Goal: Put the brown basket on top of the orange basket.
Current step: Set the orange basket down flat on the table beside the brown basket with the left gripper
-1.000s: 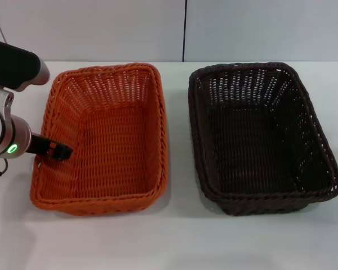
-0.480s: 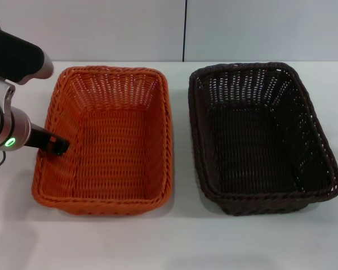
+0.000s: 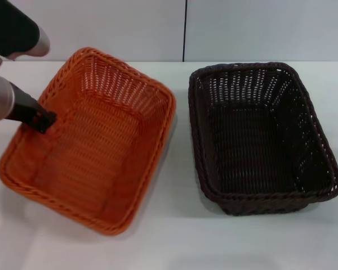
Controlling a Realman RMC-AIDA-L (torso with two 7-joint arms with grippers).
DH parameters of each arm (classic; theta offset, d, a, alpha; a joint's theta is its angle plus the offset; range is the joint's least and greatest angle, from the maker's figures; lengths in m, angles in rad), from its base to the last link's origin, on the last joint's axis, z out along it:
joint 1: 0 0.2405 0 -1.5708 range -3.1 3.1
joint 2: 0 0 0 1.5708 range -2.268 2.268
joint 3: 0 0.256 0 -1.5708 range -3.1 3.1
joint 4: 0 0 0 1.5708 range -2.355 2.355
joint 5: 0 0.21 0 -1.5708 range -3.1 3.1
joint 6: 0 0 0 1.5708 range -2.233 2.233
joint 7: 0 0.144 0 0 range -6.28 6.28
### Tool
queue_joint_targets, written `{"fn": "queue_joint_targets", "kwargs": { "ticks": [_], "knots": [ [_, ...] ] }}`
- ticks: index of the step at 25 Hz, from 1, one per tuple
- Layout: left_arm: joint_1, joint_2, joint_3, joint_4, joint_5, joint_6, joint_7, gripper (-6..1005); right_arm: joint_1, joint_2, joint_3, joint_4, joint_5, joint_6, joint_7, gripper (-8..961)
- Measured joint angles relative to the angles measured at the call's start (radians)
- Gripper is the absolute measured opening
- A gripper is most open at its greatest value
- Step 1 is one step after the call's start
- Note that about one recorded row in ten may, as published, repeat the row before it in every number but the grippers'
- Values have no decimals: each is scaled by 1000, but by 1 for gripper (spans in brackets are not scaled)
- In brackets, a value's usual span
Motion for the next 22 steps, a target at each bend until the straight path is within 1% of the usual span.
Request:
{"fn": "queue_joint_targets", "kwargs": {
  "ticks": [2, 3, 7, 10, 12, 14, 17, 18, 19, 20, 22],
  "knots": [
    [-16, 0, -34, -29, -1, -47, 56, 287, 0, 0, 0, -2, 4, 1, 0, 792],
    [-16, 0, -34, -29, -1, -47, 56, 279, 0, 0, 0, -2, 4, 1, 0, 792],
    [-48, 1, -101, -95, -20, -145, 187, 241, -3, 1, -1, -3, 11, 7, 0, 792],
    [-73, 1, -134, -122, -62, -214, 283, 207, -6, 1, 0, -5, 12, 8, 0, 792],
    [-105, 1, -150, -127, -104, -272, 361, 191, -7, 1, -1, -10, 12, 8, 0, 792],
    [-113, 1, -150, -126, -109, -283, 373, 182, -8, 1, -3, -15, 12, 8, 0, 793],
    [-165, -1, -131, -115, -119, -328, 422, 169, -8, 1, -6, -20, 12, 5, 0, 793],
    [-165, -1, -131, -115, -119, -328, 422, 169, -8, 1, -6, -20, 12, 5, 0, 793],
    [-190, -1, -118, -113, -119, -342, 431, 169, -8, 1, -6, -21, 12, 5, 0, 793],
    [-190, -1, -118, -113, -119, -342, 431, 169, -8, 1, -6, -21, 12, 5, 0, 793],
    [-211, 0, -115, -114, -121, -358, 443, 170, -12, 2, -9, -21, 12, 4, 0, 793]
  ]
}}
